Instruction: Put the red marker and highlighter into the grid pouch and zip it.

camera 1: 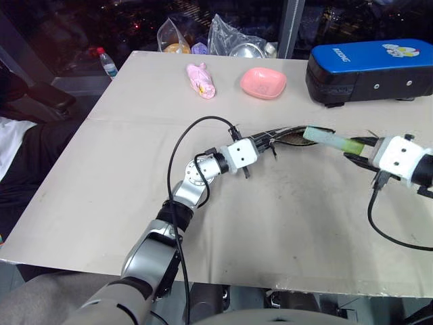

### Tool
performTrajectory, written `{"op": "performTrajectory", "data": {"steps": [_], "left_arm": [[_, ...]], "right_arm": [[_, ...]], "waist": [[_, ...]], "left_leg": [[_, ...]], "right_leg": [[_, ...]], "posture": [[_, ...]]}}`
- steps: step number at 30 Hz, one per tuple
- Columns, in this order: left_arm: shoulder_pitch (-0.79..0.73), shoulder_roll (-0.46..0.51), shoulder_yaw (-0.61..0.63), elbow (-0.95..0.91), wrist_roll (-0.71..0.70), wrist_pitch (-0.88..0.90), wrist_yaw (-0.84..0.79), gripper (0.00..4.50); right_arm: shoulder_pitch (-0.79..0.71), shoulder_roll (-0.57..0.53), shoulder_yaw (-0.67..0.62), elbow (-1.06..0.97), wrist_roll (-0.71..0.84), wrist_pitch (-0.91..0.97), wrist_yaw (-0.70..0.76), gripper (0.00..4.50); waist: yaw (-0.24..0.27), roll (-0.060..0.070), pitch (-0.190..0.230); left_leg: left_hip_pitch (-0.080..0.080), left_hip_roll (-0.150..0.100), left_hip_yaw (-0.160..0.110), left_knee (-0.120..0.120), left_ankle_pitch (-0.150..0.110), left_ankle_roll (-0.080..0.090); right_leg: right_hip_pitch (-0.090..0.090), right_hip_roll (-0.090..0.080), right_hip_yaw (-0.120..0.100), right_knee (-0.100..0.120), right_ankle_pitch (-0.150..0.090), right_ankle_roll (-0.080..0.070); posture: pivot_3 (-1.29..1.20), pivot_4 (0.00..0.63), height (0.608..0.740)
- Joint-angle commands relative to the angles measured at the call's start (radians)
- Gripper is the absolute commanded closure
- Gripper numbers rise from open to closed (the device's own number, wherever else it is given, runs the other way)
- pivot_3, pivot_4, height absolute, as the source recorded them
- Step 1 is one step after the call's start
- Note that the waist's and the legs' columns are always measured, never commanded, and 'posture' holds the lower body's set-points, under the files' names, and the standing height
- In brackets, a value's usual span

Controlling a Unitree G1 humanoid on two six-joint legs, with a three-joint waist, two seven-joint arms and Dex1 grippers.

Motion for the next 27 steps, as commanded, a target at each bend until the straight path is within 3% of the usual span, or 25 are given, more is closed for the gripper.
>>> {"op": "performTrajectory", "data": {"steps": [1,7,11,12,13,14,16,18,22,27], "left_arm": [[-0.009,-0.01,-0.005,-0.03,-0.012,-0.019,-0.001,4.5],[-0.007,-0.005,-0.009,-0.046,-0.004,-0.025,-0.005,4.5],[-0.01,-0.002,-0.014,-0.052,-0.001,-0.029,-0.007,4.5],[-0.012,-0.003,-0.014,-0.05,-0.001,-0.029,-0.006,4.5],[-0.014,-0.003,-0.014,-0.049,0.0,-0.03,-0.003,4.5],[-0.017,-0.003,-0.014,-0.047,0.001,-0.031,-0.001,4.5],[-0.021,-0.001,-0.01,-0.043,0.002,-0.03,0.007,4.5],[-0.022,0.0,-0.002,-0.04,-0.001,-0.022,0.017,4.5],[-0.015,0.001,0.006,-0.038,-0.014,-0.012,0.02,4.5],[-0.004,-0.006,0.004,-0.036,-0.025,-0.008,0.007,4.5]], "right_arm": [[-0.074,-0.009,0.061,0.062,-0.09,-0.085,-0.027,3.68],[-0.24,0.042,0.214,0.192,-0.229,-0.15,-0.059,3.68],[-0.403,0.131,0.343,0.298,-0.297,-0.228,-0.041,3.68],[-0.428,0.145,0.366,0.321,-0.312,-0.249,-0.039,2.62],[-0.453,0.157,0.385,0.346,-0.331,-0.271,-0.043,2.45],[-0.471,0.165,0.398,0.365,-0.343,-0.286,-0.045,1.69],[-0.492,0.179,0.395,0.379,-0.347,-0.296,-0.062,1.11],[-0.496,0.178,0.363,0.376,-0.345,-0.292,-0.09,0.17],[-0.429,0.167,0.251,0.292,-0.231,-0.191,-0.08,0.07],[-0.263,0.234,0.059,0.003,0.054,0.185,-0.06,0.07]], "waist": [[0.0,0.0,0.0],[0.0,0.0,0.0],[-0.002,0.0,0.0],[-0.001,0.0,0.0],[-0.001,0.0,0.0],[0.002,0.0,0.0],[0.005,0.0,0.0],[0.005,0.0,0.0],[0.005,0.0,0.0],[0.003,0.0,0.0]], "left_leg": [[0.0,0.0,0.0,0.0,0.0,0.0],[0.0,0.0,0.001,0.0,0.0,0.0],[0.0,0.0,0.001,0.0,0.0,0.0],[0.0,0.0,0.001,0.0,0.0,-0.001],[0.0,0.001,0.001,0.0,0.0,-0.001],[0.0,0.0,0.001,0.0,0.0,-0.001],[0.0,0.0,0.001,0.0,0.0,-0.001],[-0.002,0.0,0.002,0.0,0.0,-0.001],[-0.002,0.0,0.002,0.0,0.0,-0.001],[-0.002,0.0,0.0,0.0,0.0,-0.001]], "right_leg": [[0.0,0.0,0.0,0.0,0.0,0.0],[0.0,0.0,0.0,0.0,0.0,0.0],[0.0,0.0,0.0,0.0,0.0,0.0],[0.0,0.0,0.0,0.0,0.0,0.0],[-0.001,0.0,0.0,0.0,0.0,0.0],[-0.001,0.0,0.0,0.0,0.0,0.0],[-0.001,0.0,-0.001,0.0,0.0,0.0],[-0.001,-0.001,-0.001,0.0,0.0,0.0],[-0.001,-0.002,-0.002,0.0,0.0,0.0],[0.0,-0.002,-0.003,0.0,0.0,0.0]], "posture": [[0.0,0.15,0.688],[0.0,0.15,0.688],[0.0,0.15,0.688],[0.0,0.15,0.688],[0.0,0.15,0.688],[0.0,0.15,0.688],[0.0,0.15,0.688],[0.0,0.15,0.688],[0.0,0.15,0.688],[0.0,0.15,0.688]]}}
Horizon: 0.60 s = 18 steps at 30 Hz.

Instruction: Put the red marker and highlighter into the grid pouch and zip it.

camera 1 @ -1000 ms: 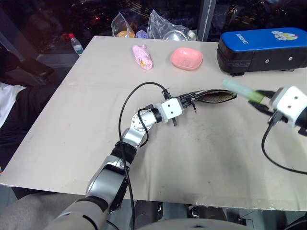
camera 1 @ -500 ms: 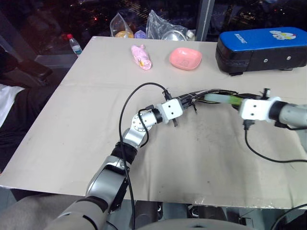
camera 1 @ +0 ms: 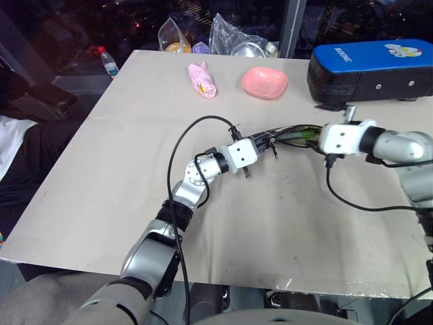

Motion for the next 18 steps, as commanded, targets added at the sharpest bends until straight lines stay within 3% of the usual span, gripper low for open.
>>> {"op": "performTrajectory", "data": {"steps": [1,5,9,14,18], "left_arm": [[-0.006,-0.012,0.005,-0.026,-0.028,-0.006,-0.004,4.5],[-0.011,-0.028,0.009,-0.014,-0.049,0.009,-0.026,4.5],[-0.01,-0.042,0.003,-0.013,-0.064,0.019,-0.045,4.5],[-0.007,-0.054,0.002,-0.006,-0.083,0.048,-0.088,4.5],[-0.008,-0.05,0.001,-0.007,-0.083,0.054,-0.104,4.5]], "right_arm": [[0.076,0.041,-0.124,-0.222,0.207,0.261,-0.003,0.07],[0.23,0.114,-0.182,-0.45,0.425,0.598,-0.06,0.07],[0.279,0.254,-0.13,-0.528,0.47,0.82,-0.232,0.07],[0.263,0.469,-0.062,-0.495,0.465,0.944,-0.43,0.07],[0.223,0.536,-0.032,-0.449,0.441,0.946,-0.494,0.07]], "waist": [[-0.001,0.0,0.0],[-0.001,0.0,0.0],[-0.003,0.0,0.0],[-0.002,0.0,0.0],[-0.002,0.0,0.0]], "left_leg": [[0.0,0.0,0.0,0.0,0.0,0.0],[0.0,0.0,-0.002,0.0,0.0,0.0],[0.001,0.0,-0.002,0.0,0.0,0.0],[0.0,0.0,-0.003,0.0,0.0,0.001],[0.0,0.0,-0.003,0.0,0.0,0.001]], "right_leg": [[0.0,0.0,0.0,0.0,0.0,0.0],[0.001,0.0,0.0,0.001,0.0,0.0],[0.001,0.0,0.0,0.001,0.0,0.0],[0.001,0.0,0.0,0.001,0.0,0.0],[0.0,0.001,0.0,0.001,0.0,0.0]], "posture": [[0.0,0.15,0.688],[0.0,0.15,0.688],[0.0,0.15,0.688],[0.0,0.15,0.688],[0.0,0.15,0.688]]}}
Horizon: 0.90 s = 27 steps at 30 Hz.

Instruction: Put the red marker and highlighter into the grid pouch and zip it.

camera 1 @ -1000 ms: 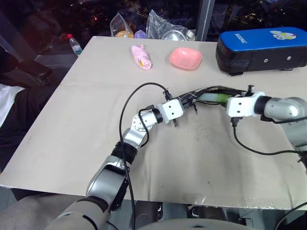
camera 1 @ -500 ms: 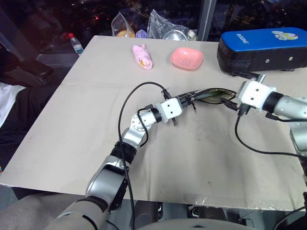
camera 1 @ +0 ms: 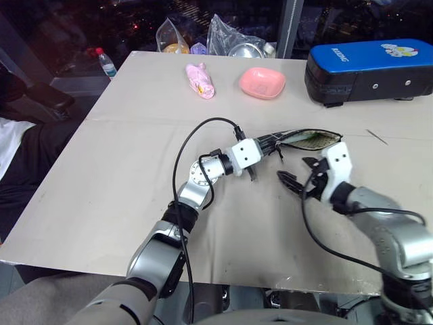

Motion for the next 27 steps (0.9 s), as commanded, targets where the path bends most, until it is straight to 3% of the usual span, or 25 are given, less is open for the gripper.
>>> {"op": "performTrajectory", "data": {"steps": [1,11,15,20,21,27], "left_arm": [[-0.01,-0.001,0.001,-0.009,-0.014,0.001,-0.011,4.5],[0.003,0.007,-0.004,-0.018,-0.005,-0.001,-0.019,4.5],[0.006,0.007,-0.002,-0.019,0.001,0.003,-0.007,4.5],[0.011,0.008,-0.01,-0.024,0.011,0.002,-0.003,4.5],[0.01,0.009,-0.01,-0.022,0.012,0.001,-0.002,4.5],[0.002,0.013,-0.006,-0.007,0.016,-0.001,0.006,4.5]], "right_arm": [[-0.047,0.018,-0.004,-0.003,0.001,-0.001,-0.043,0.07],[-0.142,0.039,0.016,0.107,0.014,-0.052,-0.036,0.07],[-0.154,0.041,0.023,0.123,0.02,-0.079,-0.019,1.67],[-0.163,0.049,0.025,0.132,0.031,-0.112,0.001,4.2],[-0.161,0.049,0.026,0.132,0.03,-0.115,0.0,4.44],[-0.143,0.064,-0.024,0.105,0.057,-0.121,-0.019,4.44]], "waist": [[0.002,0.0,0.0],[0.0,0.0,0.0],[-0.001,0.0,0.0],[-0.002,0.0,0.0],[-0.001,0.0,0.0],[-0.001,0.0,0.0]], "left_leg": [[0.0,0.0,0.0,0.0,0.0,0.0],[0.0,0.0,0.0,0.0,0.0,0.0],[0.0,0.0,0.0,0.0,0.0,0.0],[0.0,0.0,0.0,0.0,0.0,0.0],[0.0,0.0,0.0,0.0,0.0,0.0],[0.0,0.0,0.0,0.0,0.0,0.0]], "right_leg": [[0.0,0.0,0.0,0.0,0.0,0.0],[0.0,0.0,0.0,0.0,0.0,0.0],[0.0,0.001,0.0,0.0,0.0,0.0],[0.0,0.001,0.0,0.0,0.0,0.0],[0.0,0.001,0.0,0.0,0.0,0.0],[0.0,0.001,0.0,0.0,0.0,0.0]], "posture": [[0.0,0.15,0.688],[0.0,0.15,0.688],[0.0,0.15,0.688],[0.0,0.15,0.688],[0.0,0.15,0.688],[0.0,0.15,0.688]]}}
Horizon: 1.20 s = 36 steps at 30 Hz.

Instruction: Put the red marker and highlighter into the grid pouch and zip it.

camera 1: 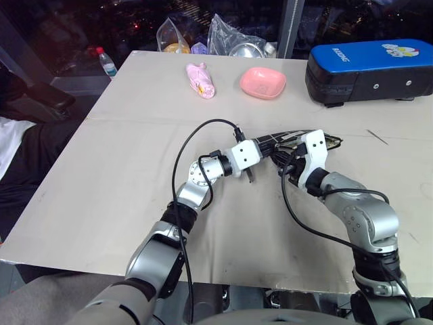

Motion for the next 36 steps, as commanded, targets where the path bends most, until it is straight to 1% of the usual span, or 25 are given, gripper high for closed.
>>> {"op": "performTrajectory", "data": {"steps": [1,6,8,12,16,19,21,24,25,26,28,29,30,31,32,33,34,35,36], "left_arm": [[-0.003,0.001,-0.006,-0.007,0.006,-0.003,0.007,4.5],[-0.013,-0.006,-0.006,0.01,0.008,-0.004,0.014,4.5],[-0.016,-0.01,-0.007,0.024,0.011,-0.011,0.019,4.5],[-0.019,-0.008,-0.004,0.036,0.012,-0.02,0.026,4.5],[-0.013,0.001,0.001,0.036,0.013,-0.022,0.035,4.5],[-0.004,0.012,0.007,0.031,0.011,-0.021,0.041,4.5],[-0.001,0.016,0.008,0.03,0.011,-0.02,0.044,4.5],[0.005,0.027,0.012,0.027,0.006,-0.025,0.036,4.5],[0.004,0.032,0.015,0.029,0.006,-0.028,0.04,4.5],[0.001,0.036,0.019,0.032,0.004,-0.028,0.042,4.5],[0.0,0.05,0.029,0.028,-0.013,-0.018,0.028,4.5],[0.003,0.059,0.035,0.022,-0.018,-0.018,0.024,4.13],[0.008,0.069,0.04,0.012,-0.021,-0.017,0.019,3.74],[0.011,0.076,0.042,0.006,-0.023,-0.017,0.017,3.51],[0.014,0.082,0.044,-0.003,-0.024,-0.015,0.019,3.02],[0.029,0.096,0.061,-0.028,-0.023,-0.008,0.043,2.58],[0.05,0.107,0.08,-0.062,-0.038,0.014,0.055,2.08],[0.079,0.118,0.099,-0.109,-0.067,0.047,0.048,1.6],[0.112,0.127,0.115,-0.161,-0.102,0.086,0.031,0.94]], "right_arm": [[-0.004,0.01,-0.054,-0.057,0.042,-0.023,-0.014,4.44],[0.009,-0.004,-0.139,-0.078,0.076,-0.007,-0.052,4.44],[0.028,-0.027,-0.205,-0.08,0.083,-0.01,-0.071,4.44],[0.046,-0.066,-0.298,-0.078,0.107,-0.007,-0.098,4.44],[0.063,-0.137,-0.405,-0.043,0.107,-0.012,-0.119,4.44],[0.063,-0.21,-0.505,0.045,0.077,-0.039,-0.153,4.44],[0.063,-0.234,-0.529,0.074,0.079,-0.049,-0.16,4.44],[0.095,-0.271,-0.527,0.093,0.082,-0.077,-0.12,4.44],[0.106,-0.283,-0.525,0.095,0.084,-0.077,-0.109,3.9],[0.115,-0.293,-0.525,0.099,0.092,-0.077,-0.097,3.59],[0.139,-0.319,-0.52,0.097,0.097,-0.086,-0.07,2.73],[0.152,-0.33,-0.519,0.098,0.097,-0.094,-0.058,2.15],[0.167,-0.342,-0.516,0.101,0.095,-0.105,-0.04,1.71],[0.177,-0.35,-0.515,0.104,0.094,-0.113,-0.028,1.27],[0.189,-0.36,-0.512,0.107,0.092,-0.127,-0.01,0.72],[0.222,-0.382,-0.501,0.111,0.08,-0.168,0.039,0.27],[0.254,-0.402,-0.488,0.115,0.06,-0.22,0.083,0.0],[0.285,-0.42,-0.476,0.119,0.048,-0.274,0.132,0.0],[0.312,-0.433,-0.467,0.123,0.043,-0.321,0.178,0.0]], "waist": [[0.0,0.0,0.0],[0.001,0.0,0.0],[0.003,0.0,0.0],[0.002,0.0,0.0],[0.002,0.0,0.0],[0.004,0.0,0.0],[0.002,0.0,0.0],[0.001,0.0,0.0],[0.001,0.0,0.0],[0.001,0.0,0.0],[0.0,0.0,0.0],[-0.001,0.0,0.0],[0.0,0.0,0.0],[0.001,0.0,0.0],[0.001,0.0,0.0],[0.001,0.0,0.0],[0.001,0.0,0.0],[0.001,0.001,0.0],[0.001,0.001,0.0]], "left_leg": [[0.0,0.0,0.0,0.0,0.0,0.0],[0.0,0.0,0.0,0.0,0.0,0.0],[0.0,0.0,0.0,0.0,0.0,0.0],[-0.001,0.0,0.0,0.0,0.0,0.0],[0.0,0.0,0.0,-0.001,0.0,0.0],[0.0,0.0,0.0,-0.001,0.0,0.0],[0.0,0.0,0.0,-0.001,0.0,0.0],[0.0,0.0,0.001,-0.002,0.0,0.0],[0.0,0.0,0.0,-0.002,0.0,0.0],[0.0,0.0,0.001,-0.002,0.0,0.0],[0.0,0.0,0.001,-0.002,0.0,0.0],[0.0,0.0,0.001,-0.002,0.0,0.0],[0.0,0.0,0.001,-0.002,0.0,0.0],[0.0,0.0,0.001,-0.002,0.0,0.0],[0.0,0.0,0.001,-0.002,0.0,0.0],[0.0,0.0,0.001,-0.002,0.0,0.0],[0.0,0.0,0.001,-0.002,0.0,0.0],[0.0,0.0,0.001,-0.002,0.0,0.0],[0.0,0.0,0.001,-0.002,0.0,0.0]], "right_leg": [[0.0,0.0,0.0,0.0,0.0,0.0],[0.0,0.0,0.0,0.0,0.0,0.0],[0.0,0.0,0.0,0.0,0.0,0.0],[0.0,0.0,0.0,-0.001,0.0,0.0],[0.0,0.0,0.0,0.0,0.0,0.0],[0.0,0.0,0.0,-0.001,0.0,0.0],[0.0,0.0,0.0,-0.001,0.0,0.0],[0.0,0.0,0.001,-0.001,0.0,0.0],[0.0,0.001,0.001,-0.001,0.0,0.0],[0.0,0.001,0.001,-0.001,0.0,0.0],[0.0,0.0,0.001,-0.001,0.0,0.0],[-0.001,0.0,0.001,-0.001,0.0,0.0],[0.0,0.0,0.001,-0.001,0.0,0.0],[0.0,0.0,0.001,-0.001,0.0,0.0],[0.0,0.0,0.001,-0.001,0.0,0.0],[0.0,0.0,0.001,-0.001,0.0,0.0],[0.0,0.0,0.001,-0.001,0.0,0.0],[0.0,0.0,0.002,-0.001,0.0,0.0],[0.0,0.0,0.002,-0.002,0.0,0.0]], "posture": [[0.0,0.15,0.688],[0.0,0.15,0.688],[0.0,0.15,0.688],[0.0,0.15,0.688],[0.0,0.15,0.688],[0.0,0.15,0.688],[0.0,0.15,0.688],[0.0,0.15,0.688],[0.0,0.15,0.688],[0.0,0.15,0.688],[0.0,0.15,0.688],[0.0,0.15,0.688],[0.0,0.15,0.688],[0.0,0.15,0.688],[0.0,0.15,0.688],[0.0,0.15,0.688],[0.0,0.15,0.688],[0.0,0.15,0.688],[0.0,0.15,0.688]]}}
